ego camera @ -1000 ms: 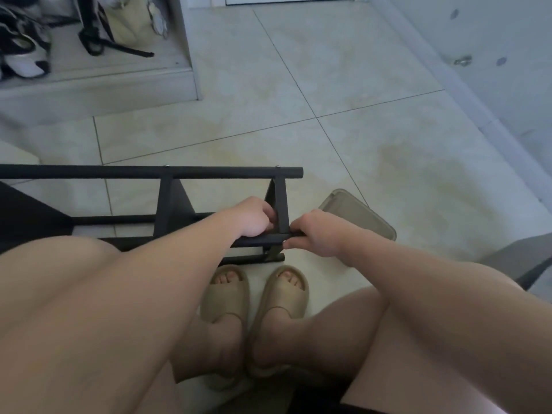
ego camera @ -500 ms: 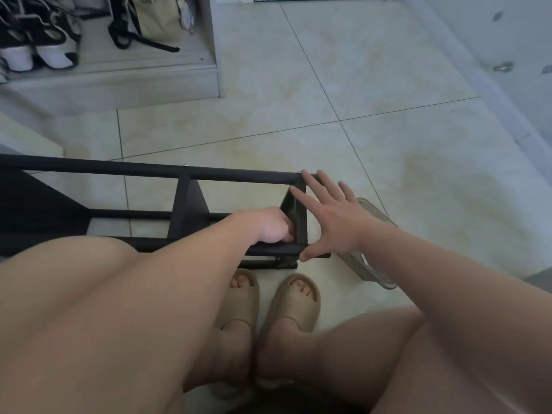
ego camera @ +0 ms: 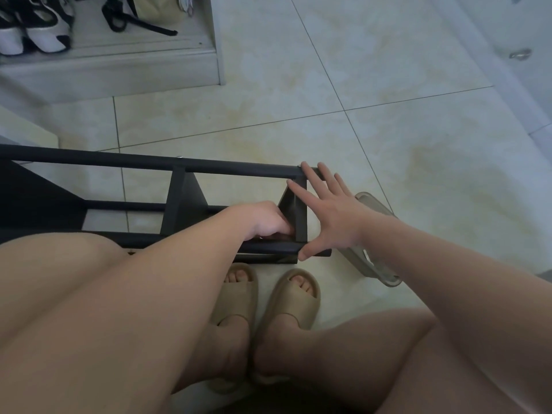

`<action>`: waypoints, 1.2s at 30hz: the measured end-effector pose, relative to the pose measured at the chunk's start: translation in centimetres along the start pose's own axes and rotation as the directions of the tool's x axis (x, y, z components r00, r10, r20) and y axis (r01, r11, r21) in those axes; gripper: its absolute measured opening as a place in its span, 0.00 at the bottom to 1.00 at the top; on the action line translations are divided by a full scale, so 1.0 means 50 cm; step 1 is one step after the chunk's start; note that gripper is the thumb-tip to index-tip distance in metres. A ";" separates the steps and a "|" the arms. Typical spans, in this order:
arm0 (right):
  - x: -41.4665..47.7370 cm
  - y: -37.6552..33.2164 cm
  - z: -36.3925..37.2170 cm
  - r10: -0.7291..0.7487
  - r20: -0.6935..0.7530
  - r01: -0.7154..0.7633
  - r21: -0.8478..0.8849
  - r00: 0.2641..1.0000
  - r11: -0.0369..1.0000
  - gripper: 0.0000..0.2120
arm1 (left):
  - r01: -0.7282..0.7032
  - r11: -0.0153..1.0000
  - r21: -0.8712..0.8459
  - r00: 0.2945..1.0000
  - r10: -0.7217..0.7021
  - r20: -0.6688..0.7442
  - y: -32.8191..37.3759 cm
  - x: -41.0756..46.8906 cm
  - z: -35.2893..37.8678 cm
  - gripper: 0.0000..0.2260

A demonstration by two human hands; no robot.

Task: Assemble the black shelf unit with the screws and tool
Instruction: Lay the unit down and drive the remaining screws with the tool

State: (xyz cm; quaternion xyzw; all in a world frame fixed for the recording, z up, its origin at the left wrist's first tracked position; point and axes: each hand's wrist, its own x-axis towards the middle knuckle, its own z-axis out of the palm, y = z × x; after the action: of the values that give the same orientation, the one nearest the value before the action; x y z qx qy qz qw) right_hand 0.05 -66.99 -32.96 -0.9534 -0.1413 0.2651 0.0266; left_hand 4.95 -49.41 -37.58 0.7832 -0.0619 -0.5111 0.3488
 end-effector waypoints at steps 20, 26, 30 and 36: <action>-0.001 -0.007 -0.007 0.028 0.006 -0.028 0.069 1.000 0.997 0.68 | 0.003 1.000 -0.001 0.998 -0.003 -0.063 -0.001 0.014 0.011 0.11; 0.000 -0.009 -0.007 0.033 0.005 -0.033 0.068 0.999 0.997 0.68 | 0.015 1.000 -0.015 1.000 -0.016 -0.022 -0.003 0.017 0.007 0.18; 0.001 -0.008 -0.005 0.032 0.001 -0.032 0.065 0.999 0.997 0.69 | 0.058 0.996 -0.067 0.997 -0.054 0.057 -0.005 0.022 0.003 0.18; 0.003 -0.006 -0.003 0.032 0.001 -0.032 0.079 0.999 0.996 0.69 | 0.161 0.982 -0.097 0.972 -0.141 0.186 -0.007 0.023 -0.003 0.13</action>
State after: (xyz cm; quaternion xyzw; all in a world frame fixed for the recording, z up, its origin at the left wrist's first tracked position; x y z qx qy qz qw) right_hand 0.16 -66.66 -32.88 -0.9539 -0.1154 0.2705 0.0601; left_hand 5.52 -49.61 -38.63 0.7159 -0.0046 -0.6069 0.3452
